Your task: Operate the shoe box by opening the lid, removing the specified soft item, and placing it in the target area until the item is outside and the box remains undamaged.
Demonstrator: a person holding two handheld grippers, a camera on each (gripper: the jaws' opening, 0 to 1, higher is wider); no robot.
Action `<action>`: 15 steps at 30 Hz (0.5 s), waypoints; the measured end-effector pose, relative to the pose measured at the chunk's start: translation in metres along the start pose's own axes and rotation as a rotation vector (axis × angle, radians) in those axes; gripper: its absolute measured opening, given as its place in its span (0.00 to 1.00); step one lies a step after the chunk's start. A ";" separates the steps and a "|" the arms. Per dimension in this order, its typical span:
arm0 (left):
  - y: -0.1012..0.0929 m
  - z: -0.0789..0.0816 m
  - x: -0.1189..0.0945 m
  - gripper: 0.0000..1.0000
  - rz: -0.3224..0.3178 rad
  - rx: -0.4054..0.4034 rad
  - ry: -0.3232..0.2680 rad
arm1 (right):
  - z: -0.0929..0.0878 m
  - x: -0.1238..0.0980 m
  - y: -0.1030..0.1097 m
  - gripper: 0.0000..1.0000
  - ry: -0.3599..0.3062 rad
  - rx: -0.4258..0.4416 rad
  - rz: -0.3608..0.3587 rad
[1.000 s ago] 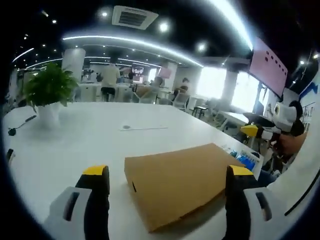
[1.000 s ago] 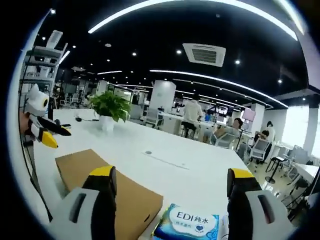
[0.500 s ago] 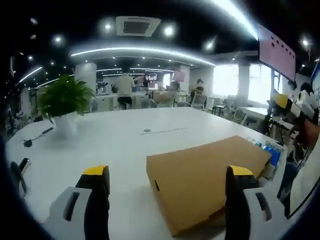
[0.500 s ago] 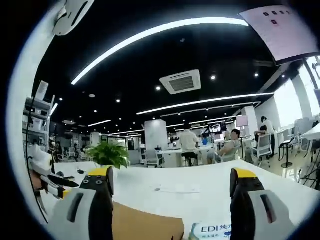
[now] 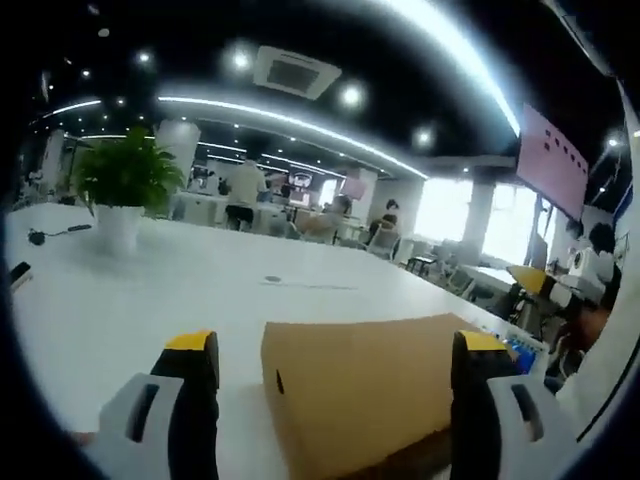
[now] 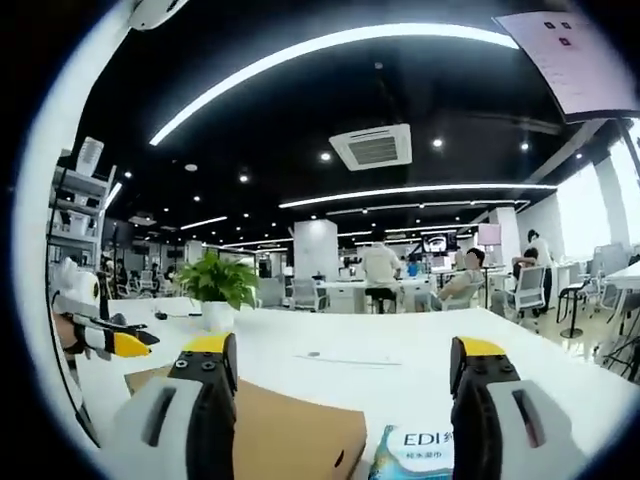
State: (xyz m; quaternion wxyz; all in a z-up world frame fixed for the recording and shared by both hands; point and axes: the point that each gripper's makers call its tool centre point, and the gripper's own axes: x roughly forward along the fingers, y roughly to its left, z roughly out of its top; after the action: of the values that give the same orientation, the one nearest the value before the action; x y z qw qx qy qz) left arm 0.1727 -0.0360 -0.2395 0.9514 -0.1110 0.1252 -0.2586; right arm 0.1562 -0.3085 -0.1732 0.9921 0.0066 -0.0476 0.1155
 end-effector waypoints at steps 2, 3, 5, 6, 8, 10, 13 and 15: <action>-0.003 0.004 0.000 0.99 -0.011 0.077 -0.032 | 0.003 0.002 0.002 0.87 0.000 -0.021 0.016; -0.007 0.007 0.000 0.99 -0.028 0.100 -0.048 | 0.005 0.002 0.001 0.87 -0.004 -0.026 0.015; -0.014 0.014 0.001 0.97 -0.067 0.141 -0.089 | 0.008 0.002 -0.002 0.88 -0.018 -0.029 0.003; -0.018 0.015 0.002 0.93 -0.093 0.174 -0.090 | 0.009 0.003 -0.007 0.91 -0.024 -0.021 -0.017; -0.021 0.017 0.004 0.86 -0.115 0.197 -0.097 | 0.009 0.002 -0.013 0.91 -0.032 0.008 -0.042; -0.021 0.021 0.005 0.86 -0.117 0.213 -0.113 | 0.010 0.001 -0.014 0.92 -0.041 0.027 -0.042; -0.018 0.021 0.008 0.90 -0.103 0.188 -0.096 | 0.010 0.001 -0.015 0.91 -0.032 0.002 -0.049; -0.016 0.022 0.007 0.87 -0.095 0.243 -0.092 | 0.009 0.001 -0.015 0.91 -0.029 -0.005 -0.052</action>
State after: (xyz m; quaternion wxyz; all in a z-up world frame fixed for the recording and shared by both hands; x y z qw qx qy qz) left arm 0.1779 -0.0497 -0.2154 0.9492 -0.0124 0.0438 -0.3112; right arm 0.1594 -0.3228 -0.1643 0.9940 0.0068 -0.0620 0.0894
